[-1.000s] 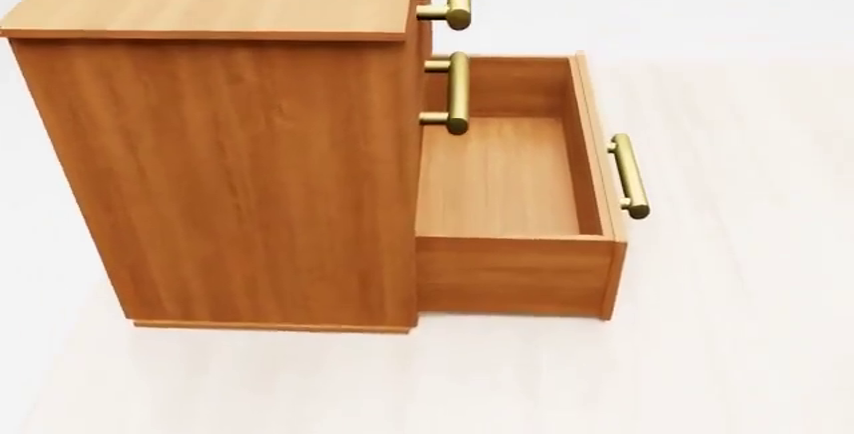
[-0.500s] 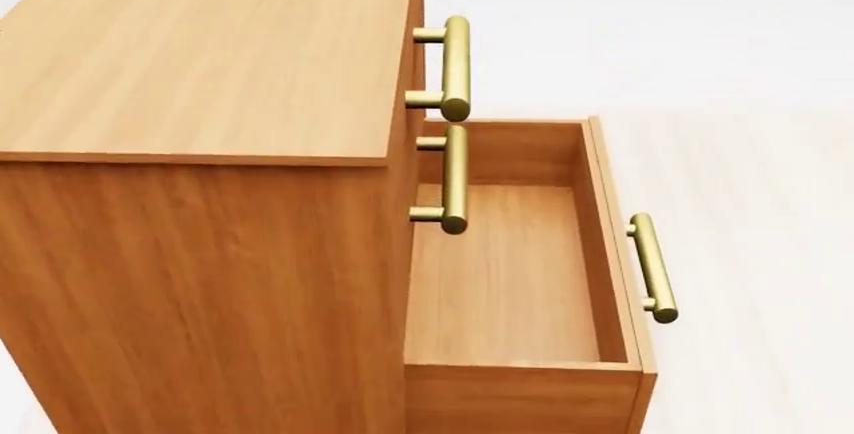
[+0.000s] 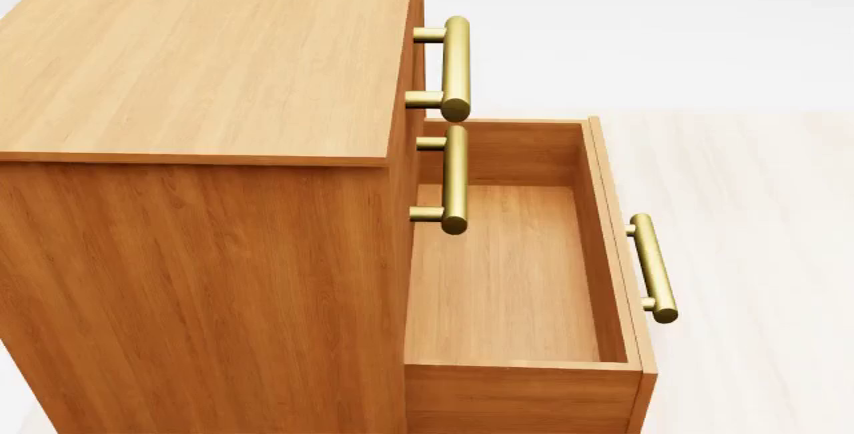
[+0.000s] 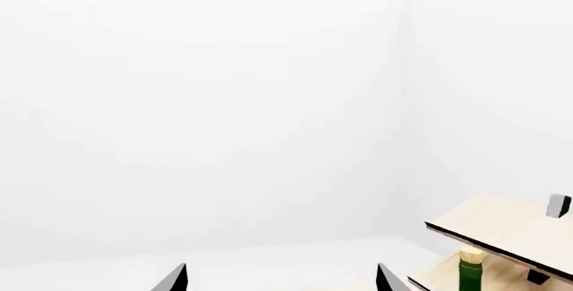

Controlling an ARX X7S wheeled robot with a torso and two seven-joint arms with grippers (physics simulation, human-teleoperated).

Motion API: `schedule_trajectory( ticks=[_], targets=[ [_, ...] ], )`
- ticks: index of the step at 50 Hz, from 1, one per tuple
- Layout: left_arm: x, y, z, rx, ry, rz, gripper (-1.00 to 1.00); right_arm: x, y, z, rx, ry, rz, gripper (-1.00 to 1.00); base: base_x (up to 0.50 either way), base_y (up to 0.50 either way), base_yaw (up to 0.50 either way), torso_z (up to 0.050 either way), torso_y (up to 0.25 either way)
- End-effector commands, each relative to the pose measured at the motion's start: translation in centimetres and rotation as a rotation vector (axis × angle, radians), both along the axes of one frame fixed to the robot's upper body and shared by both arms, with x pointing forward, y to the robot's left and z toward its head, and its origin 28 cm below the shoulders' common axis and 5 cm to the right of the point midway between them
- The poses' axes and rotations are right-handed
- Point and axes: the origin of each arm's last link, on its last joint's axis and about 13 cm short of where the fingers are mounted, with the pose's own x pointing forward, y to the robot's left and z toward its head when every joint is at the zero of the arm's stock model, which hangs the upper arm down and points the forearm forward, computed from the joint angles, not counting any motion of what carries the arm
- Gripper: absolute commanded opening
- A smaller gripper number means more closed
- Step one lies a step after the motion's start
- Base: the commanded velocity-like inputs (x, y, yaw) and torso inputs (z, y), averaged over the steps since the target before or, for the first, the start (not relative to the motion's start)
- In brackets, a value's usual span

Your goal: Put the bowl on top of the cabinet.

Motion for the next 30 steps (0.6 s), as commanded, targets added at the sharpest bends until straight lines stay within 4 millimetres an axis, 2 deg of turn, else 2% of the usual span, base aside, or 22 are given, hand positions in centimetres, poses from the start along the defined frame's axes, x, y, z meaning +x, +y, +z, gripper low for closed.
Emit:
schedule_trajectory(
  ticks=[1, 5, 7, 15, 17, 23, 30],
  targets=[
    [0.0, -0.1, 0.1, 0.003, 0.002, -0.003, 1.00, 0.1, -2.3, 0.3, -0.066, 0.200, -0.088, 1.00, 0.00, 0.00, 0.00, 0.000, 0.000],
    [-0.1, -0.1, 0.1, 0.001, 0.001, -0.002, 1.00, 0.8, -3.3, 0.1, -0.093, 0.328, -0.003, 1.00, 0.00, 0.00, 0.00, 0.000, 0.000],
    [-0.1, -0.1, 0.1, 0.001, 0.002, -0.001, 1.00, 1.0, -3.6, 0.3, -0.041, 0.344, 0.023, 1.00, 0.00, 0.00, 0.00, 0.000, 0.000],
    [0.0, -0.1, 0.0, 0.001, 0.001, -0.002, 1.00, 1.3, -5.4, 2.8, -0.023, 0.543, 0.200, 1.00, 0.00, 0.00, 0.00, 0.000, 0.000],
    [0.0, 0.0, 0.0, 0.001, 0.002, -0.001, 1.00, 1.3, -5.9, 3.7, -0.089, 0.629, 0.283, 1.00, 0.00, 0.00, 0.00, 0.000, 0.000],
    [0.0, -0.1, -0.1, 0.000, 0.002, -0.002, 1.00, 1.2, -7.5, 3.8, -0.130, 0.857, 0.310, 1.00, 0.00, 0.00, 0.00, 0.000, 0.000],
    [0.1, 0.0, -0.2, 0.003, 0.007, -0.002, 1.00, 1.0, -8.9, 4.7, -0.115, 1.016, 0.324, 1.00, 0.00, 0.00, 0.00, 0.000, 0.000]
  ],
)
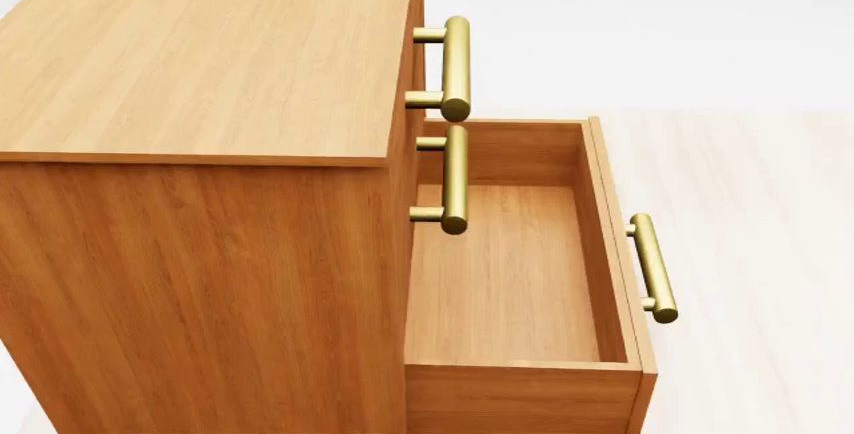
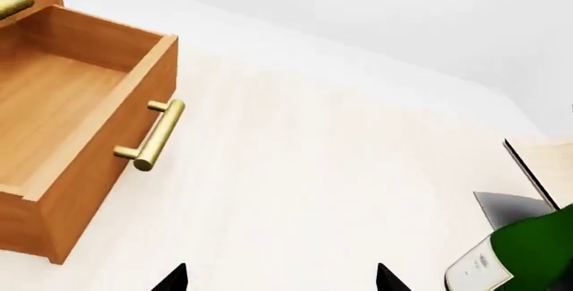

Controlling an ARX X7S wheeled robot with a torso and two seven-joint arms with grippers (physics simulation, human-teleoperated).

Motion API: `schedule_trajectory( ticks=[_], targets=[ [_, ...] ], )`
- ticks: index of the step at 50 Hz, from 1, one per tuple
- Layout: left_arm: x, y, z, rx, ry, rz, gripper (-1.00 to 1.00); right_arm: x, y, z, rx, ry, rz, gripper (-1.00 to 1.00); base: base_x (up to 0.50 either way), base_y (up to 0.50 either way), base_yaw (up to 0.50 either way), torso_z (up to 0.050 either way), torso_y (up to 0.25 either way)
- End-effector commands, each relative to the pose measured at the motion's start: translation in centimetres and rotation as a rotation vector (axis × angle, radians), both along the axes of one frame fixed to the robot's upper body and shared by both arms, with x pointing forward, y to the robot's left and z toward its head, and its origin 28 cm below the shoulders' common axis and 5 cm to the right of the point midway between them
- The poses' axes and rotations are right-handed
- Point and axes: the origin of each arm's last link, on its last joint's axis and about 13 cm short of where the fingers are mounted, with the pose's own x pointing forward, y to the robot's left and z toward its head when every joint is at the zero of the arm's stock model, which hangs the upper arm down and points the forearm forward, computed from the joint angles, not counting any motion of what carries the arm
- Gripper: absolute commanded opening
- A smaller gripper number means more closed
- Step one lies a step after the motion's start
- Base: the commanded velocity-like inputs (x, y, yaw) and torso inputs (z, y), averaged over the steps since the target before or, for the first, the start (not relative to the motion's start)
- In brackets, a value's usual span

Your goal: Put the bowl on top of the cabinet.

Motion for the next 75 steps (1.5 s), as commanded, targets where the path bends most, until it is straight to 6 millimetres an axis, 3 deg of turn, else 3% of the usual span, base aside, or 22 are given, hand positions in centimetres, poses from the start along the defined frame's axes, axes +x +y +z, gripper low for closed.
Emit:
schedule_trajectory(
  ticks=[1, 11, 29, 38, 52, 75],
  targets=[
    [0.1, 0.0, -0.1, 0.001, 0.005, 0.000, 1.00, -0.3, -2.3, 1.9, -0.026, 0.290, 0.042, 1.00, 0.00, 0.00, 0.00, 0.000, 0.000],
    [0.1, 0.1, -0.2, -0.002, 0.005, 0.002, 1.00, 0.1, -2.9, 4.3, -0.027, 0.325, 0.056, 1.00, 0.00, 0.00, 0.00, 0.000, 0.000],
    [0.0, 0.1, -0.1, 0.000, 0.005, 0.003, 1.00, 0.4, -2.5, 4.3, -0.024, 0.330, 0.086, 1.00, 0.00, 0.00, 0.00, 0.000, 0.000],
    [0.0, 0.1, -0.2, 0.001, 0.007, 0.005, 1.00, 0.6, -2.2, 3.0, -0.017, 0.347, 0.120, 1.00, 0.00, 0.00, 0.00, 0.000, 0.000],
    [0.0, 0.0, -0.2, 0.000, 0.007, 0.005, 1.00, 2.4, -1.6, 1.1, 0.102, 0.365, 0.124, 1.00, 0.00, 0.00, 0.00, 0.000, 0.000],
    [0.0, 0.1, -0.3, 0.000, 0.005, 0.006, 1.00, 2.2, -2.3, -2.5, 0.152, 0.427, -0.001, 1.00, 0.00, 0.00, 0.00, 0.000, 0.000]
  ],
)
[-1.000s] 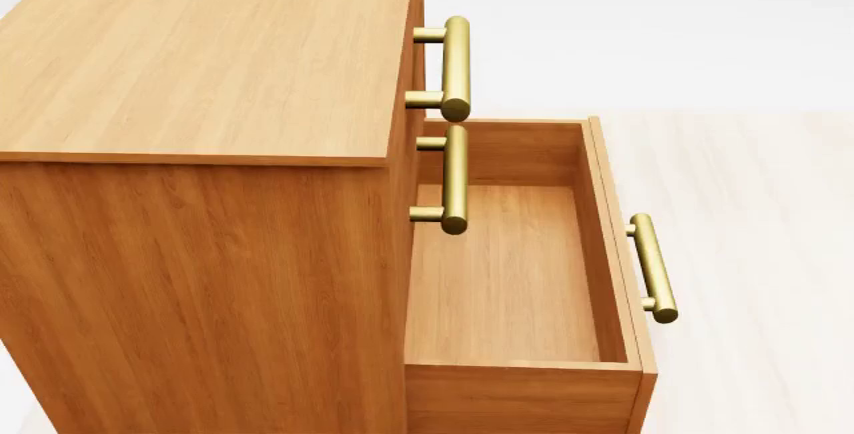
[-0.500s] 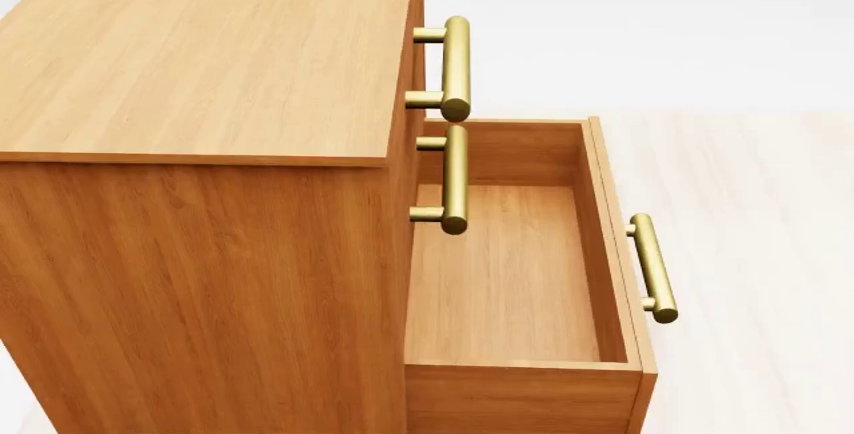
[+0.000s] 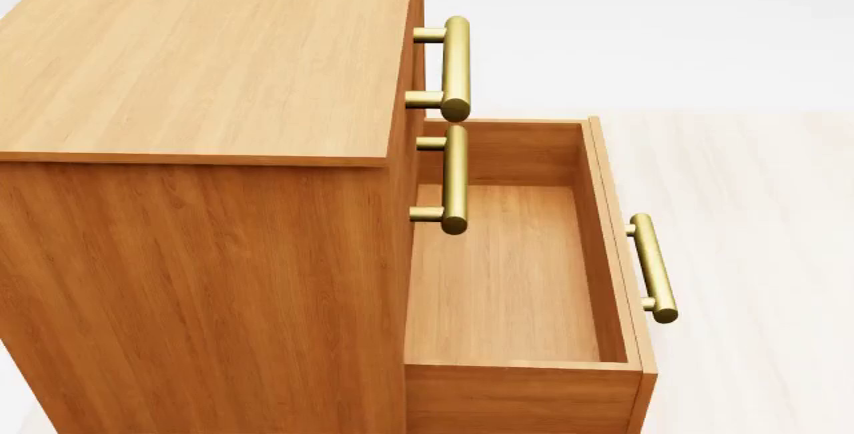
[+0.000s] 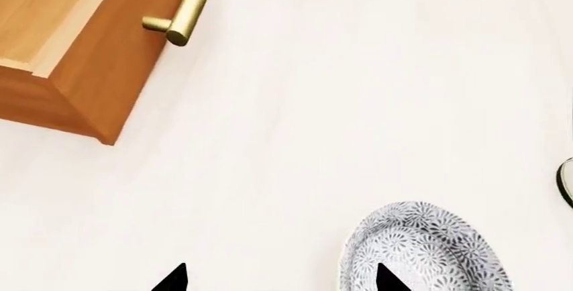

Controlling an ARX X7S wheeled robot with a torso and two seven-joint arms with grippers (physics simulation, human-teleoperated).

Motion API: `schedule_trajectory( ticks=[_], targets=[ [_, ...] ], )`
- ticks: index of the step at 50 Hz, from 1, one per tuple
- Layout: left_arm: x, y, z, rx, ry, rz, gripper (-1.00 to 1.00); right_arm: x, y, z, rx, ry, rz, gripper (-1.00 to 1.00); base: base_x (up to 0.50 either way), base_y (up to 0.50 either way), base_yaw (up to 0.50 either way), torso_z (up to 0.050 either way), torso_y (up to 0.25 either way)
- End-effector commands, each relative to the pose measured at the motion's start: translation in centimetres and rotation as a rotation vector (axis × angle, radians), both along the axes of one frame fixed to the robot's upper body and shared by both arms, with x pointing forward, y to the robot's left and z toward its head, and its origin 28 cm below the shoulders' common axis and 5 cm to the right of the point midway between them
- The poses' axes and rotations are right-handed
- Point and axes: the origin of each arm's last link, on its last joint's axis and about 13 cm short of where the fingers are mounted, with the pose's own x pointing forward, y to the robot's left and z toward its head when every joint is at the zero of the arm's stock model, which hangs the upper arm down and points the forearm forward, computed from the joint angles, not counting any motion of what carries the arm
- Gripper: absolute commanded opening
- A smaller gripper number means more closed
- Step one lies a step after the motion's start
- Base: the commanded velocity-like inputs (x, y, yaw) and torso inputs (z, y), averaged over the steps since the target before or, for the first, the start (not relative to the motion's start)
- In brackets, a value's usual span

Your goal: Put the bowl on top of the cabinet.

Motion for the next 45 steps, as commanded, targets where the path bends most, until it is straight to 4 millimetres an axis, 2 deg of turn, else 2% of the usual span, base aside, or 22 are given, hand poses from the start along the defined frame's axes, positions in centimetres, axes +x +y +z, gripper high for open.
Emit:
schedule_trajectory(
  ticks=[1, 7, 9, 19, 31, 45],
  targets=[
    [0.0, 0.1, -0.1, -0.002, -0.001, 0.002, 1.00, 0.0, -0.3, -1.5, 0.002, 0.036, -0.062, 1.00, 0.00, 0.00, 0.00, 0.000, 0.000],
    [0.0, 0.1, 0.0, -0.002, -0.001, 0.002, 1.00, 0.0, -0.6, -2.0, -0.016, 0.050, -0.083, 1.00, 0.00, 0.00, 0.00, 0.000, 0.000],
    [0.0, 0.1, 0.0, -0.002, -0.001, 0.002, 1.00, -0.2, -0.7, -2.5, -0.090, 0.077, -0.064, 1.00, 0.00, 0.00, 0.00, 0.000, 0.000],
    [-0.1, 0.1, 0.0, -0.002, 0.000, 0.002, 1.00, 0.1, -1.0, -3.4, -0.122, 0.094, -0.090, 1.00, 0.00, 0.00, 0.00, 0.000, 0.000],
    [0.0, 0.0, 0.0, 0.002, 0.004, 0.001, 1.00, 1.0, -1.0, -3.9, -0.111, 0.147, -0.109, 1.00, 0.00, 0.00, 0.00, 0.000, 0.000],
    [0.0, 0.0, 0.0, 0.004, 0.004, 0.001, 1.00, 1.1, -0.9, -4.4, -0.109, 0.164, -0.098, 1.00, 0.00, 0.00, 0.00, 0.000, 0.000]
  ],
)
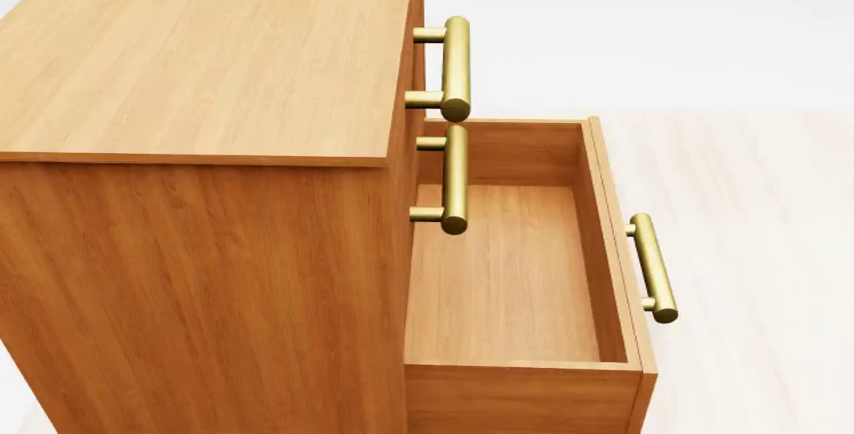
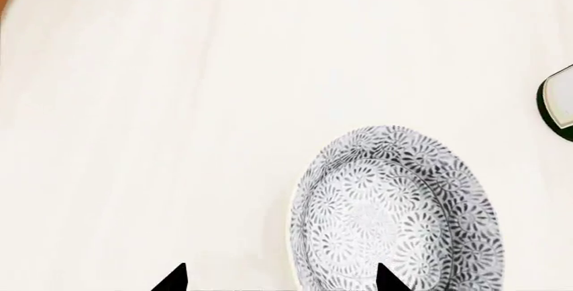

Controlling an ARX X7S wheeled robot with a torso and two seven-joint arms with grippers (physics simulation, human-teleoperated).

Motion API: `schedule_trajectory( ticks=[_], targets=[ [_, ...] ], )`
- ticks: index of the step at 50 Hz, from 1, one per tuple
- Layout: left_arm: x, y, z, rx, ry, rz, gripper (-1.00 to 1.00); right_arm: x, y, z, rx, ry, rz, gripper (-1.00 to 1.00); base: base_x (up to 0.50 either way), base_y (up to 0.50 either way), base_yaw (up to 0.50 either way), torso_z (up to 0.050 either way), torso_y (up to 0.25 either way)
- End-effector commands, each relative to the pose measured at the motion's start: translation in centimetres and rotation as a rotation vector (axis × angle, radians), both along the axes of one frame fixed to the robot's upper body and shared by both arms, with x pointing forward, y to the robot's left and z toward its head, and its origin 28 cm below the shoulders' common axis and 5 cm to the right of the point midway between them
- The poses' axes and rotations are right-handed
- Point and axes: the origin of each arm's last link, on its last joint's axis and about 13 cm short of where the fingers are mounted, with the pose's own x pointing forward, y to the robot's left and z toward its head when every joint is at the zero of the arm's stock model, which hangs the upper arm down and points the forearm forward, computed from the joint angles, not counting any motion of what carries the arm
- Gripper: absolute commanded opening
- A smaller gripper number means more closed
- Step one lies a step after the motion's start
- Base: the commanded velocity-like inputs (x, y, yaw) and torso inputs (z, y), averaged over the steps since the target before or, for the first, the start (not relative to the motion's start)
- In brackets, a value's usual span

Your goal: Put the bowl on top of the cabinet.

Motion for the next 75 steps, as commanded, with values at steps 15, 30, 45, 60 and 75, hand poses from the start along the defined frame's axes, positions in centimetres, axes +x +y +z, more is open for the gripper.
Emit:
schedule_trajectory(
  ticks=[15, 30, 45, 60, 75],
  targets=[
    [0.1, -0.1, -0.1, 0.004, 0.005, -0.001, 1.00, 0.9, 0.2, -2.4, -0.031, 0.038, -0.013, 1.00, 0.00, 0.00, 0.00, 0.000, 0.000],
    [0.1, 0.0, 0.0, 0.001, 0.006, 0.001, 1.00, 2.2, 0.3, -2.6, -0.031, 0.070, -0.025, 1.00, 0.00, 0.00, 0.00, 0.000, 0.000],
    [0.0, 0.1, 0.0, 0.005, 0.007, 0.002, 1.00, 3.0, 1.0, -4.4, -0.023, 0.085, -0.001, 1.00, 0.00, 0.00, 0.00, 0.000, 0.000],
    [0.0, 0.0, 0.0, 0.008, 0.009, 0.003, 1.00, 3.2, 1.3, -5.4, -0.012, 0.103, 0.006, 1.00, 0.00, 0.00, 0.00, 0.000, 0.000],
    [0.0, 0.0, -0.1, 0.010, 0.011, 0.005, 1.00, 2.3, 1.0, -6.5, 0.047, 0.098, -0.073, 1.00, 0.00, 0.00, 0.00, 0.000, 0.000]
  ],
)
